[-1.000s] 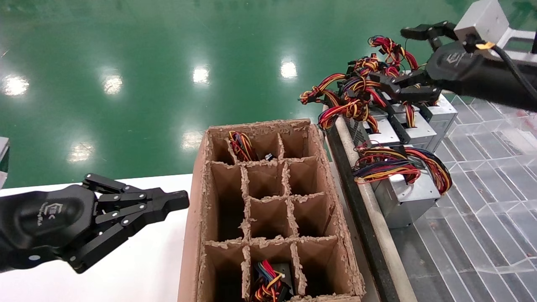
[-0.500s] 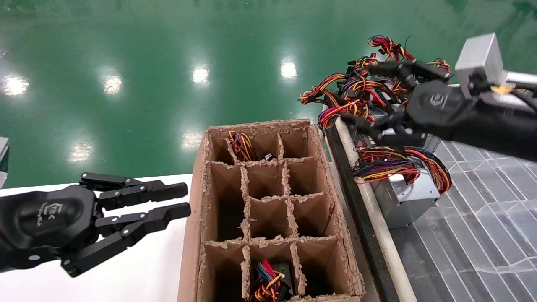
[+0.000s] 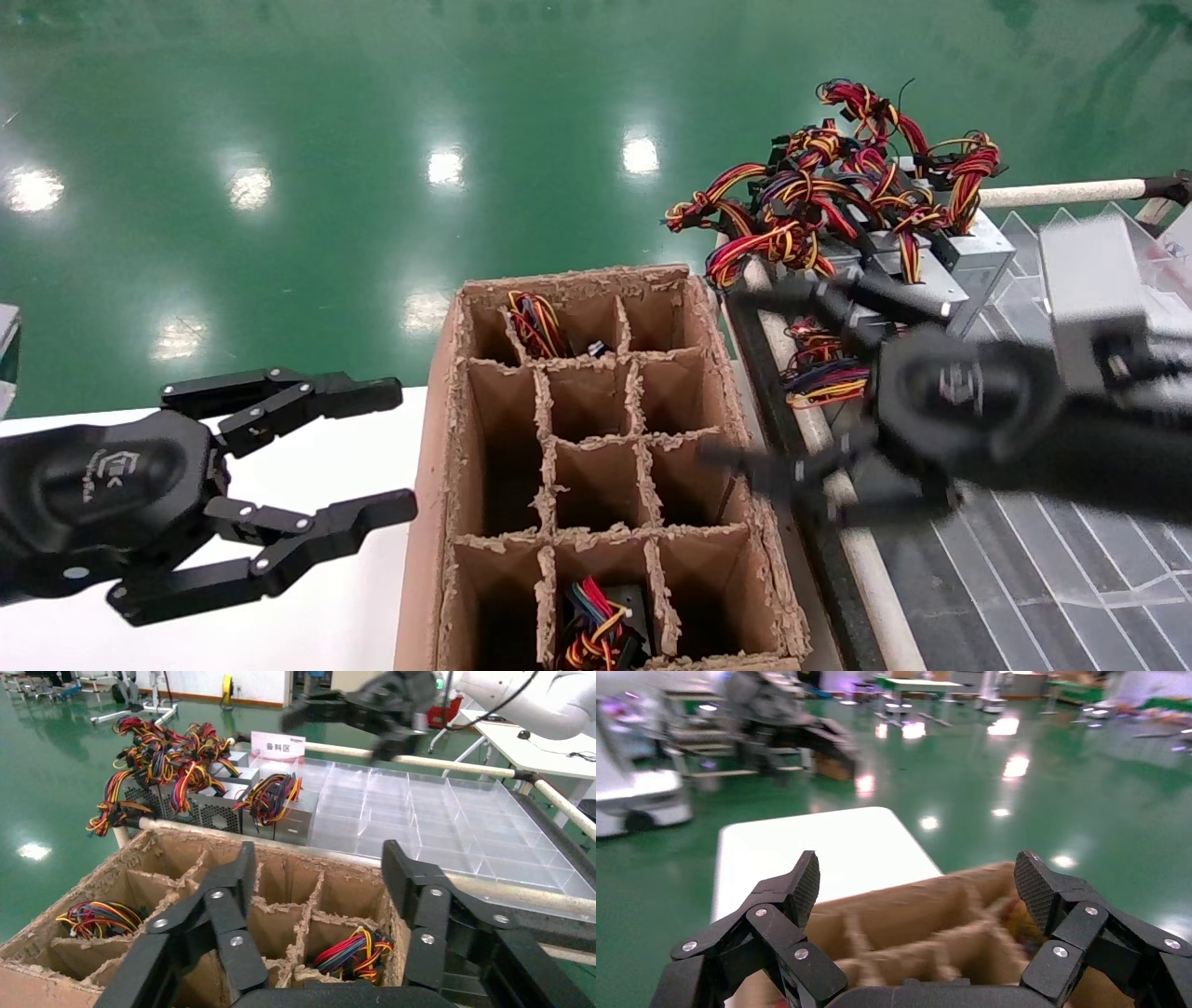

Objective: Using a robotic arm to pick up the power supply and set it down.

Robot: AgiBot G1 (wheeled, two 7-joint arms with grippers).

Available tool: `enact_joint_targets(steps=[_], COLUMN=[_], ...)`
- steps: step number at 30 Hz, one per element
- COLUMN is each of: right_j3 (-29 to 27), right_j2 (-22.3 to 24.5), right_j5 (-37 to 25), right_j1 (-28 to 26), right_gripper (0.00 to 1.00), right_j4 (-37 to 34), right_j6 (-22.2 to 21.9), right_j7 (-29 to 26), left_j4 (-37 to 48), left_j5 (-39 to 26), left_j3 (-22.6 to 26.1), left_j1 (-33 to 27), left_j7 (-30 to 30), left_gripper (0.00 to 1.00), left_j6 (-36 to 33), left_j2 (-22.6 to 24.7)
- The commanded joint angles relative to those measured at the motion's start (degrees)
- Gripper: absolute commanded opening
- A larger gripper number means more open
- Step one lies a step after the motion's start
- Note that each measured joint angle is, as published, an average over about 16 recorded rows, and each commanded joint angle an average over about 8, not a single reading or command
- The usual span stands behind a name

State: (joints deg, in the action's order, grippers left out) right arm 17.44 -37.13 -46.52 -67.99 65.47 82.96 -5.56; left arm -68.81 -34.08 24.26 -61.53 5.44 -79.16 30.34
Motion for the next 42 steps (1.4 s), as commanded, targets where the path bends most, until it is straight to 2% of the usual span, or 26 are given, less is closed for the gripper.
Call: enact_joint_targets(steps=[1, 6, 11, 42], right_j3=[-0.5, -1.4, -1.8, -1.5], right_j2=[0.7, 2.1, 2.7, 2.2], right_j5=[1.6, 4.6, 6.1, 4.7], right_j1=[2.1, 6.4, 8.3, 6.5], right_gripper=[1.0, 1.0, 1.0, 1.0], right_j4=[2.7, 8.1, 10.5, 8.2], right_j6=[0.9, 2.7, 3.5, 2.8], right_j7=[-1.7, -5.0, -6.2, -5.2], left_j4=[0.0, 0.0, 0.0, 0.0], left_j5=[0.0, 0.0, 0.0, 0.0], left_j3=[0.0, 0.0, 0.0, 0.0], left_j1=[0.0, 0.0, 0.0, 0.0], left_j7=[0.0, 0.0, 0.0, 0.0], left_gripper=[1.0, 1.0, 1.0, 1.0], left_j6=[0.0, 0.0, 0.0, 0.0], left_j2=[0.0, 0.0, 0.0, 0.0])
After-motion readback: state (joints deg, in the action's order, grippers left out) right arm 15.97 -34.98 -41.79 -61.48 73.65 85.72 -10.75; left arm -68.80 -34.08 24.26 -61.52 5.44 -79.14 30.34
